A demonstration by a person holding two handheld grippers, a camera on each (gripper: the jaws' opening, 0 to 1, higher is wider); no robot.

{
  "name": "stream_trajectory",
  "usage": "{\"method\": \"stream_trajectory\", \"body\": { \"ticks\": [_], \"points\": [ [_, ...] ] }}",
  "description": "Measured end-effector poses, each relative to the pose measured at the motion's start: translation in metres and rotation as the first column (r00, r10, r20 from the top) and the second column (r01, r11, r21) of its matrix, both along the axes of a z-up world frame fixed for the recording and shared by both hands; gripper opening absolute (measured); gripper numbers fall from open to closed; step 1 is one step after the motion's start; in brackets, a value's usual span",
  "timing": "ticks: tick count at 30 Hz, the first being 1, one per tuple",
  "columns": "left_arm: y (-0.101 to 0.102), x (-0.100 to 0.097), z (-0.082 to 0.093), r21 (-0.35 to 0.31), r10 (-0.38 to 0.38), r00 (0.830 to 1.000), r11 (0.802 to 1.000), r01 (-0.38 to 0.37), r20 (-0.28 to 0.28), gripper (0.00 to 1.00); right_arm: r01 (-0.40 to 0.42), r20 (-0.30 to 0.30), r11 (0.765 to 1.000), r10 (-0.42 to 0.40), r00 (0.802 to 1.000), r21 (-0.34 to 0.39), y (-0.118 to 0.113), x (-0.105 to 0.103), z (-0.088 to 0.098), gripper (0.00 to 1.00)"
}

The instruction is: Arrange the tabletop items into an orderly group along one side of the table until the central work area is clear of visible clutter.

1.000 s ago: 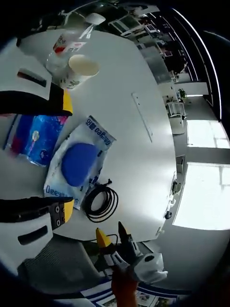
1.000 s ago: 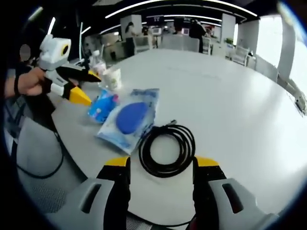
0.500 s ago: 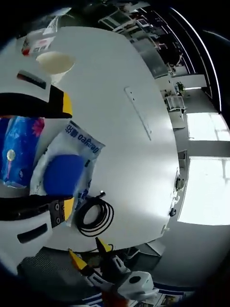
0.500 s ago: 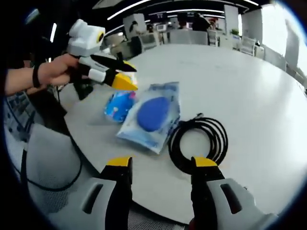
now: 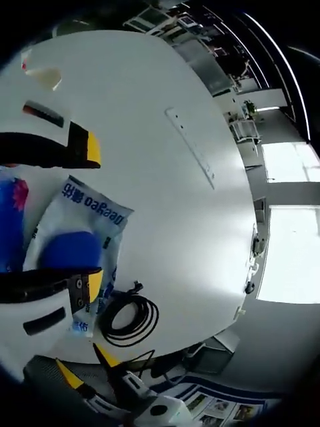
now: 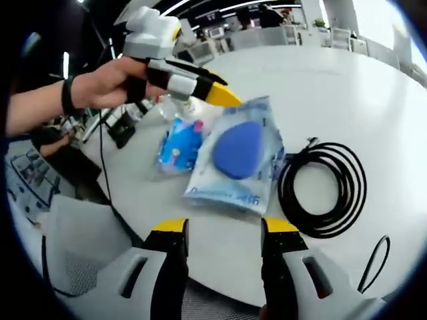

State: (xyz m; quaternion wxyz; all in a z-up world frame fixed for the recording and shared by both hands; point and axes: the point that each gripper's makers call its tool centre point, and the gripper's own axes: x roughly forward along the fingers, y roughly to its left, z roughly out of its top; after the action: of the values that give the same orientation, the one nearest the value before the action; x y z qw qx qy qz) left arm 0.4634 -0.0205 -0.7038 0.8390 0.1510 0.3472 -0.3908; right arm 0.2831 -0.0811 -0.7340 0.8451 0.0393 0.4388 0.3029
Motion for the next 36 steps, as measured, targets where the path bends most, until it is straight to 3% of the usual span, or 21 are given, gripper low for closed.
{"method": "stream_trajectory", "body": {
  "ticks": [12,20,25,27,33,36],
  "points": [
    [-0.002,0.014,-0.024,0.022,-0.034,0.999,0.999,0.035,-0.040,0.58,0.047,-0.064,0.999,-0.048,0.997,-0.004,0.026,0.005,-0.008,0.39],
    [-0.005,0.015,-0.034,0.035,-0.067,0.996,0.997,0.069,-0.065,0.53,0.157,-0.135,0.988,-0.153,0.979,0.014,0.029,0.011,-0.014,0.39],
    [-0.005,0.016,-0.041,0.039,-0.075,0.993,0.996,0.078,-0.087,0.47,0.220,-0.168,0.975,-0.214,0.962,0.018,0.026,0.016,-0.017,0.35],
    [-0.003,0.016,-0.044,0.046,-0.071,0.993,0.996,0.076,-0.098,0.43,0.292,-0.208,0.955,-0.278,0.938,0.042,0.025,0.020,-0.018,0.35],
    [0.000,0.014,-0.046,0.057,-0.064,0.992,0.996,0.071,-0.111,0.30,0.330,-0.222,0.944,-0.317,0.922,0.024,0.022,0.026,-0.023,0.30],
    [0.006,0.017,-0.044,0.070,-0.053,0.994,0.996,0.060,-0.095,0.19,0.347,-0.231,0.938,-0.333,0.914,0.023,0.023,0.028,-0.026,0.25]
  ]
}}
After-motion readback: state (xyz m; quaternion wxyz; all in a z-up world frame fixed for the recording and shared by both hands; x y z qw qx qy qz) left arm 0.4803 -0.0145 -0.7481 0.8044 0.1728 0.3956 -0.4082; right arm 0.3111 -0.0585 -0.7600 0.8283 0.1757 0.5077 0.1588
